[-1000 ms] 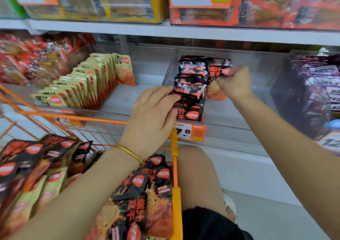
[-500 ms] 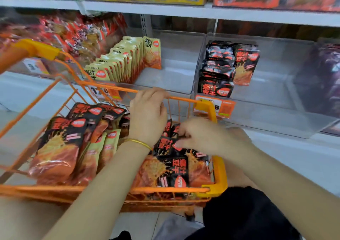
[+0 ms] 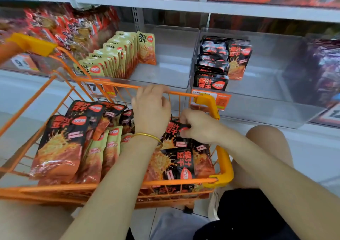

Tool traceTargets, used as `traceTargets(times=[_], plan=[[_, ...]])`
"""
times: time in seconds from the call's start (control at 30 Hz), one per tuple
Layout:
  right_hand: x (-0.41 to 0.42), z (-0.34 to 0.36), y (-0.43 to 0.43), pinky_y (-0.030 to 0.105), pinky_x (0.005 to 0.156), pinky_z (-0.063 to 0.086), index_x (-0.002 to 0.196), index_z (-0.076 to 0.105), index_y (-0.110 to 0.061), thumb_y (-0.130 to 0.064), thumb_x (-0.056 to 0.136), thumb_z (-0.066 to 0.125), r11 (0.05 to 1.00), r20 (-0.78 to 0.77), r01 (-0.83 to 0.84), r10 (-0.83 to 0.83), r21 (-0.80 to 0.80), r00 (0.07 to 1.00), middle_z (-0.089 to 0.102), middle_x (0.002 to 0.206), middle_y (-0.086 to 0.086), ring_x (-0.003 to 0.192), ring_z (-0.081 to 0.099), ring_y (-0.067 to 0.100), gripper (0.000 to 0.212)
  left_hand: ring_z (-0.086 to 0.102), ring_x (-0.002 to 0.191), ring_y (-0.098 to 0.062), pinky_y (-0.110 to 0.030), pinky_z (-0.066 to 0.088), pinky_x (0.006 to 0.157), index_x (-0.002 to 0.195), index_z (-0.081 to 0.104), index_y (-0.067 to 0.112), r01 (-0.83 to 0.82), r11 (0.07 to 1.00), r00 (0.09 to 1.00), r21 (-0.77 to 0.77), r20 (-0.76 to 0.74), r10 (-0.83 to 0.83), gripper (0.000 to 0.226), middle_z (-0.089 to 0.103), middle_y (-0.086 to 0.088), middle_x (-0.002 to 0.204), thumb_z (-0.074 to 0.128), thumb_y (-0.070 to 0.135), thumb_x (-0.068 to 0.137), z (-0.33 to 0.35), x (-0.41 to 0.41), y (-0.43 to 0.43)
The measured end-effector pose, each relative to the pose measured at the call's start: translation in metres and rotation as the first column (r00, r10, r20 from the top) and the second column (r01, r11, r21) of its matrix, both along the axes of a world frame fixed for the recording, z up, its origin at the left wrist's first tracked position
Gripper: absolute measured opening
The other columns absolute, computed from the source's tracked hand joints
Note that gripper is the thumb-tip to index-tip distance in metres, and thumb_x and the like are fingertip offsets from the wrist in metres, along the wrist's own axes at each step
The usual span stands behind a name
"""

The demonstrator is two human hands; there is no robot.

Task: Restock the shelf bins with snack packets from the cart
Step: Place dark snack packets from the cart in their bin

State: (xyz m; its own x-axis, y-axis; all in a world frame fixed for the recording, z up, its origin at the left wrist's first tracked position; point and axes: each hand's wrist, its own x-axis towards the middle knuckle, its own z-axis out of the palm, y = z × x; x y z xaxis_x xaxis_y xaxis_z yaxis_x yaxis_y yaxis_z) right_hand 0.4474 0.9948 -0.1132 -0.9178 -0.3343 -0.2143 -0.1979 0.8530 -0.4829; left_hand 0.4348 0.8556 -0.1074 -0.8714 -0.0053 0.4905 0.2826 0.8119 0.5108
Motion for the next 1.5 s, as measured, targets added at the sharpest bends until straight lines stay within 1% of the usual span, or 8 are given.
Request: traceTargets(times=[0.27, 0.37, 0.57, 0.73, 0.9, 1.07, 1.2, 1.5], plan=[[0.004, -0.002, 0.034, 0.029, 0.081, 0.041, 0.091, 0.047, -0.016, -0.002, 0.086, 0.061, 0.880, -0.142, 0.097, -0.183, -0.465, 0.973, 0.051, 0.088, -0.006, 0.090, 0.052, 0.016, 0.020, 0.053, 0.109, -0.027, -0.043, 0.041, 0.094, 0.111, 0.062, 0.022, 0.056, 0.993, 0.973, 0.102, 0.220, -0.077, 0.028, 0.066, 0.000, 0.110, 0.051, 0.020, 0.085, -0.003, 0.012, 0.030], [0.010, -0.001, 0.048, 0.020, 0.069, 0.039, 0.088, 0.049, -0.021, -0.002, 0.088, 0.058, 0.807, -0.087, 0.119, -0.205, -0.578, 0.975, 0.051, 0.085, -0.008, 0.076, 0.050, 0.003, 0.021, 0.056, 0.100, -0.030, -0.042, 0.045, 0.087, 0.113, 0.061, 0.020, 0.079, 0.983, 0.952, 0.169, 0.279, -0.124, 0.027, 0.066, -0.004, 0.107, 0.052, 0.019, 0.087, -0.002, 0.019, 0.042], [0.025, 0.019, 0.070, 0.019, 0.055, 0.050, 0.097, 0.056, -0.014, -0.004, 0.088, 0.061, 0.535, 0.158, 0.279, -0.262, -0.798, 0.952, 0.066, 0.077, -0.001, 0.063, 0.062, 0.004, 0.014, 0.050, 0.079, -0.008, -0.005, 0.037, 0.064, 0.093, 0.057, 0.020, 0.088, 0.828, 0.925, 0.554, 0.263, -0.275, 0.017, 0.054, 0.011, 0.085, 0.055, 0.004, 0.089, 0.018, 0.022, 0.060], [0.019, 0.045, 0.092, 0.010, 0.040, 0.036, 0.087, 0.061, -0.012, 0.001, 0.082, 0.065, 0.568, 0.140, 0.277, -0.274, -0.775, 0.952, 0.066, 0.063, -0.009, 0.048, 0.054, -0.001, 0.014, 0.056, 0.086, -0.017, -0.028, 0.047, 0.082, 0.097, 0.054, 0.019, 0.128, 0.752, 0.936, 0.646, 0.173, -0.307, 0.016, 0.058, -0.002, 0.091, 0.056, 0.006, 0.088, 0.043, -0.005, 0.083], [-0.026, 0.059, 0.153, 0.014, 0.043, 0.037, 0.086, 0.060, -0.015, -0.009, 0.087, 0.062, 0.301, 0.228, 0.483, -0.603, -0.822, 0.764, 0.061, 0.067, -0.005, 0.048, 0.053, 0.004, 0.007, 0.048, 0.116, -0.028, -0.040, 0.036, 0.102, 0.123, 0.051, 0.007, 0.261, 0.938, 0.957, 0.227, 0.065, -0.282, 0.035, 0.055, -0.011, 0.119, 0.053, 0.016, 0.089, 0.041, -0.028, 0.110], [-0.093, 0.042, 0.191, 0.026, 0.053, 0.049, 0.072, 0.053, -0.017, -0.001, 0.086, 0.063, 0.349, 0.192, 0.636, -0.758, -0.688, 0.623, 0.056, 0.073, 0.003, 0.060, 0.053, 0.014, 0.023, 0.029, 0.136, -0.030, -0.049, 0.021, 0.112, 0.131, 0.050, 0.012, 0.283, 0.934, 0.959, -0.218, 0.040, -0.281, 0.042, 0.041, -0.012, 0.141, 0.045, 0.026, 0.091, 0.017, -0.040, 0.118], [-0.143, 0.017, 0.195, 0.053, 0.079, 0.055, 0.085, 0.059, -0.013, -0.002, 0.080, 0.067, 0.486, 0.060, 0.721, -0.808, -0.494, 0.586, 0.065, 0.093, 0.018, 0.082, 0.064, 0.034, 0.014, 0.024, 0.140, -0.026, -0.048, 0.011, 0.115, 0.136, 0.046, 0.018, 0.266, 0.915, 0.964, -0.304, 0.054, -0.262, 0.056, 0.036, -0.009, 0.147, 0.024, 0.042, 0.090, 0.003, -0.042, 0.117], [-0.194, -0.004, 0.183, 0.036, 0.091, 0.044, 0.120, 0.052, -0.002, -0.011, 0.082, 0.067, 0.551, -0.195, 0.769, -0.834, -0.323, 0.516, 0.059, 0.122, 0.018, 0.115, 0.056, 0.032, 0.041, 0.033, 0.136, -0.029, -0.049, 0.013, 0.113, 0.133, 0.050, 0.016, 0.247, 0.921, 0.966, -0.301, 0.006, -0.257, 0.052, 0.043, -0.012, 0.142, 0.030, 0.036, 0.089, -0.004, -0.044, 0.117]])
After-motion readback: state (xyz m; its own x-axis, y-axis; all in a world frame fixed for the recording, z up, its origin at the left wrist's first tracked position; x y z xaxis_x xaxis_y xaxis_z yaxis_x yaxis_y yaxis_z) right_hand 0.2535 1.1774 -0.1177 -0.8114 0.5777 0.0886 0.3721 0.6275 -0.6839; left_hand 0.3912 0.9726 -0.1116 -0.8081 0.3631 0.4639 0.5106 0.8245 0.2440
